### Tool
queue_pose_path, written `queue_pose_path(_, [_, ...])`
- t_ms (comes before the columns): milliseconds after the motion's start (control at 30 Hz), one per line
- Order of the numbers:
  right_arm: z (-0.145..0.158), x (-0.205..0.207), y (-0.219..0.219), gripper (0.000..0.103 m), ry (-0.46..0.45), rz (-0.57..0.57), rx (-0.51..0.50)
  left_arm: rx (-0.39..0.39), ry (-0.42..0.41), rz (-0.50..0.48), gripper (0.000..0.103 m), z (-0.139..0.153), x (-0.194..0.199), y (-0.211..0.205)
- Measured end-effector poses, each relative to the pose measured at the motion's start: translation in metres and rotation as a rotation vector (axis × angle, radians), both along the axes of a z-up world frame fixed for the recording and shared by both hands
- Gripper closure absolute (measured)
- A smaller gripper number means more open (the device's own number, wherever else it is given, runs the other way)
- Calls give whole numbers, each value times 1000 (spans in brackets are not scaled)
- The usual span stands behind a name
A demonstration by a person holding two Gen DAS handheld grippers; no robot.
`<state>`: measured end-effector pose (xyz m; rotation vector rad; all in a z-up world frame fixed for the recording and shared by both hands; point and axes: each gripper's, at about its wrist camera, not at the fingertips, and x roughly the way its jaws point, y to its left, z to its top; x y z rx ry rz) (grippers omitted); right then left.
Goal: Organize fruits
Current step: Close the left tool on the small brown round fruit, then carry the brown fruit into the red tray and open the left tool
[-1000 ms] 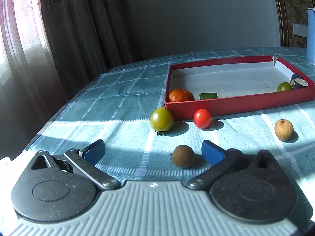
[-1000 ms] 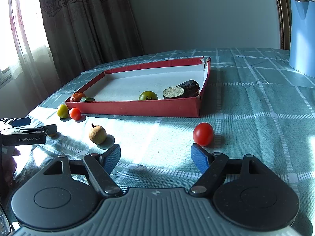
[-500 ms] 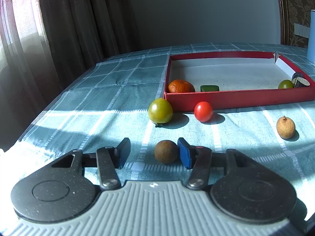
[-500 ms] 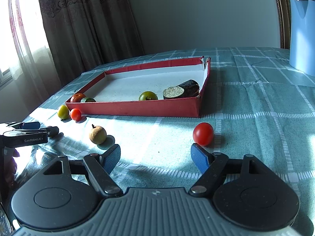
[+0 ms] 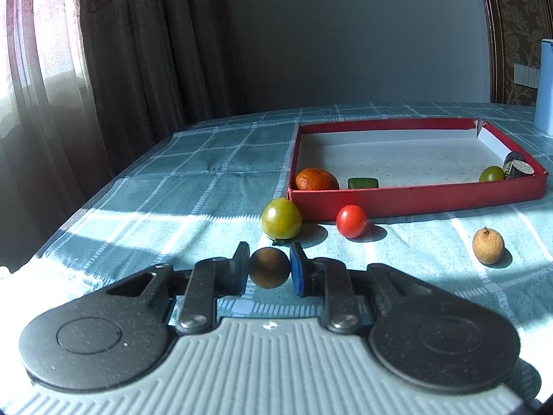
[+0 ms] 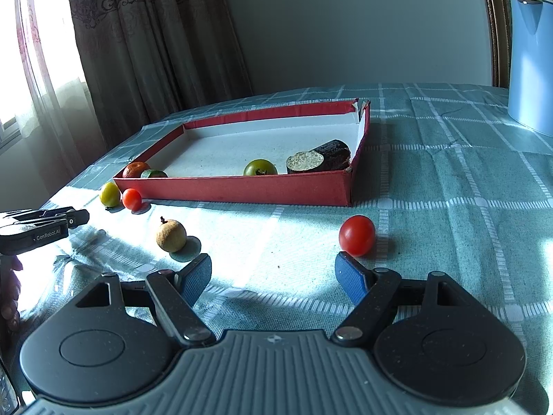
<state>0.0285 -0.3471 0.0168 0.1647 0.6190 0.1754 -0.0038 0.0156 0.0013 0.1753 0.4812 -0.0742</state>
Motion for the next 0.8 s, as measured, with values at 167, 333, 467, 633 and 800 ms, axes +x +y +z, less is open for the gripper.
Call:
queue_pose_path(167, [-1,1,5,22,6,6,-30,-39,-30,-9,80,14,7,-7])
queue_pose_path(333, [-2,1,4,22,7,8,-26,-78,-61,-62,80,37,27,-26])
queue_pose_path(467, [-2,1,1,21,5,10,-11,-65,-42,-79,80,39,56,-45])
queue_pose_path(633, [-1,0,0,20,4,13,1,-51,-10,-88,80,34,91,-65])
queue_pose_path(800, [-1,0,-1,20,4,15,11,-32,44,-85,80,21,113,-74])
